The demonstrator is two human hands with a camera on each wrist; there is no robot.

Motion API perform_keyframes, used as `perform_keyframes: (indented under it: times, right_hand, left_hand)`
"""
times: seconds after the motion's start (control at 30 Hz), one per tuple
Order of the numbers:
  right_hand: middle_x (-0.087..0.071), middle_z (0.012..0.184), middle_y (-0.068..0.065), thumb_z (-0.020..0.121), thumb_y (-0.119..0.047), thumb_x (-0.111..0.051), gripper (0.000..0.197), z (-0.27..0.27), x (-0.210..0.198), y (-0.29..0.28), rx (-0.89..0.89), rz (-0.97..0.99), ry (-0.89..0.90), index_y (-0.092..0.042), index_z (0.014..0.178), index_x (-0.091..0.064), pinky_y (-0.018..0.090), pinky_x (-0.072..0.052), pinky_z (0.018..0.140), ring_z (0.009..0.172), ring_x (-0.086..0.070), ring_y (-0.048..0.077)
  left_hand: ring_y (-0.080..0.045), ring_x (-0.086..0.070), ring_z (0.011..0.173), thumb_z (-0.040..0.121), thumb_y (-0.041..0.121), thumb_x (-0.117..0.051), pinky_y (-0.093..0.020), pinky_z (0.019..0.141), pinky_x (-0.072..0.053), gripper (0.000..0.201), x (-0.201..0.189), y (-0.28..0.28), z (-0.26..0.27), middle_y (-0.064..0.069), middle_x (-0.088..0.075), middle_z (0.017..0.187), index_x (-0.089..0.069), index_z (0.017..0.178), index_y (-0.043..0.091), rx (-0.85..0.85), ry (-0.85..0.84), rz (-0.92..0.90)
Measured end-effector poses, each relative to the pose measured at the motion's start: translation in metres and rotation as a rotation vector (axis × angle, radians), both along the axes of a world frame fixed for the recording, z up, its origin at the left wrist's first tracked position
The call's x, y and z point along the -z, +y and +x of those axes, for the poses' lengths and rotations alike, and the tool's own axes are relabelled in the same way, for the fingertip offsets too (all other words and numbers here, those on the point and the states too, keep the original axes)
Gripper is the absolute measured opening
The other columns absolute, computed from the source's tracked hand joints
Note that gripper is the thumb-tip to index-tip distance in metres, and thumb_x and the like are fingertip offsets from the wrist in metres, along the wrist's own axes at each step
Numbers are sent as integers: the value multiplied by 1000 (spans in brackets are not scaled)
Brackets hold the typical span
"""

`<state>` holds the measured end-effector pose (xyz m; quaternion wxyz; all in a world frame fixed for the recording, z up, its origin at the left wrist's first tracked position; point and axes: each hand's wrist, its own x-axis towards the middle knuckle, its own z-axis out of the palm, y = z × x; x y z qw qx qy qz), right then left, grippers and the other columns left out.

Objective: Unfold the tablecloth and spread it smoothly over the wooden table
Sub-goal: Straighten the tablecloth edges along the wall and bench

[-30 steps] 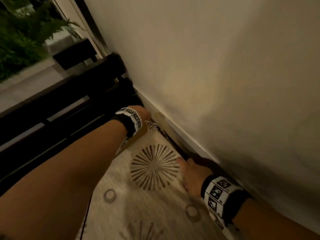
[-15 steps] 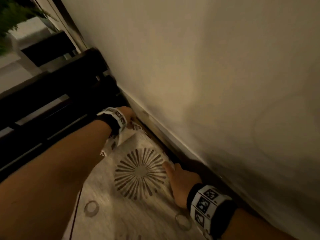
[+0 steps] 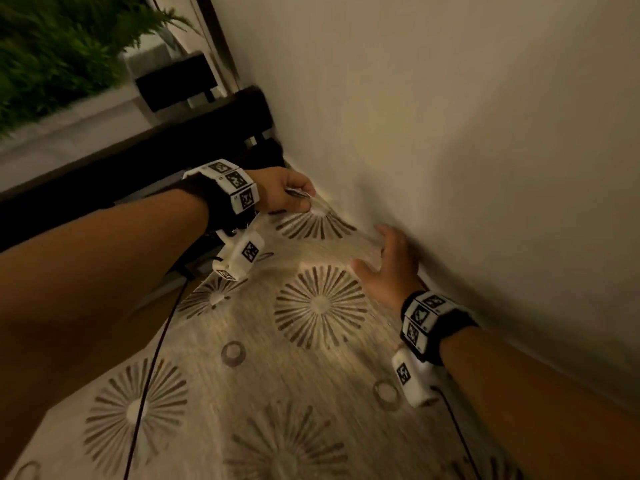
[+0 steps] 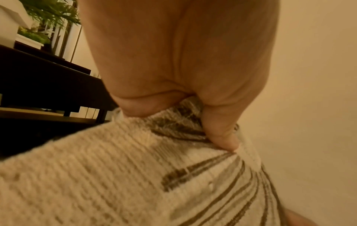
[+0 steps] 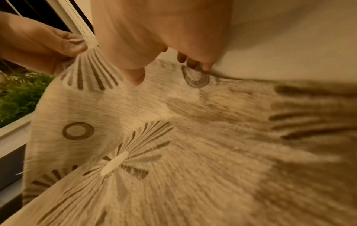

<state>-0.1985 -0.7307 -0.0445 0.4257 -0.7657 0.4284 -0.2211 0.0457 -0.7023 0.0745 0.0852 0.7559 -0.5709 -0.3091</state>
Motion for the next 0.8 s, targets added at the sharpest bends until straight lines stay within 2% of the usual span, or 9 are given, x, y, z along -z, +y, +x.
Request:
perform_keyframes:
  times: [0.07, 0.13, 0.2, 0.27, 0.4, 0.47, 0.57, 0.67, 0.8]
  right_hand:
    - [-47, 130, -6, 87, -31, -62, 52, 4, 2, 1, -41, 100, -16, -24, 135, -43, 37, -39, 104, 118, -45, 12]
    - [-63, 103, -1, 93, -30, -52, 15, 7, 6, 2, -84, 143, -8, -22, 103, -58, 37, -49, 87, 95, -59, 17]
    - [-57, 72, 3, 95, -29, -47, 25, 6, 7, 1, -95, 78, -8, -16, 75, -53, 39, -47, 70, 70, -55, 23]
    - [-52, 66, 5, 96, -26, -47, 28, 6, 2, 1, -75, 97, -85, -8, 77, -56, 39, -43, 63, 63, -50, 22]
    - [-63, 100, 9, 97, -17, -48, 20, 2, -9, -8, 81, 13, -54, -10, 112, -57, 30, -45, 77, 93, -60, 25]
    - [-54, 124, 9, 88, -4, -56, 41, -5, -8, -8, 79, -178, 89, -13, 128, -49, 29, -44, 90, 111, -55, 25]
    - [-46, 129, 13, 72, 7, -65, 56, -12, 8, -5, -89, -416, 297, -12, 124, -53, 36, -43, 95, 115, -50, 32]
    - [-50, 133, 10, 87, -12, -58, 32, -15, 26, -5, -295, -313, 249, -13, 119, -61, 39, -46, 98, 117, -52, 29]
    - [-56, 131, 6, 94, -36, -49, 55, -19, 29, 7, -560, 32, 305, -30, 145, -31, 43, -50, 96, 110, -60, 25]
  left_hand:
    - [5, -56, 71, 94, 17, -60, -11, 69, -44, 10, -1, 6, -3, 11, -62, 83, -61, 92, 28, -9, 25, 1]
    - [-7, -58, 86, 95, 21, -58, -21, 82, -44, 8, -3, 10, -6, 9, -63, 91, -63, 99, 26, -49, -31, -17]
    - [-13, -56, 95, 95, 22, -57, -23, 86, -40, 14, -1, 10, -7, 5, -61, 98, -64, 107, 20, -127, -124, -85]
    - [-16, -56, 98, 94, 21, -57, -23, 82, -39, 20, 1, 8, -9, -1, -61, 104, -65, 111, 14, -249, -205, -179]
    - [-35, -50, 108, 88, 37, -60, -39, 84, -44, 29, -6, 2, -7, -14, -55, 113, -64, 103, 12, -333, -626, -422]
    - [-36, -46, 111, 88, 35, -61, -44, 86, -42, 32, -10, -2, -12, -16, -51, 118, -58, 110, 11, -336, -760, -491]
    - [-36, -51, 107, 90, 30, -60, -42, 82, -44, 30, 1, -9, -18, -16, -55, 115, -52, 110, 9, -359, -650, -440]
    - [-32, -58, 98, 91, 39, -57, -33, 75, -44, 31, 25, -7, -26, -14, -63, 108, -61, 104, 10, -274, -535, -200]
    - [-27, -51, 123, 90, 56, -52, -35, 101, -42, 56, 95, 1, -48, -5, -54, 136, -54, 133, 20, -92, -287, 199]
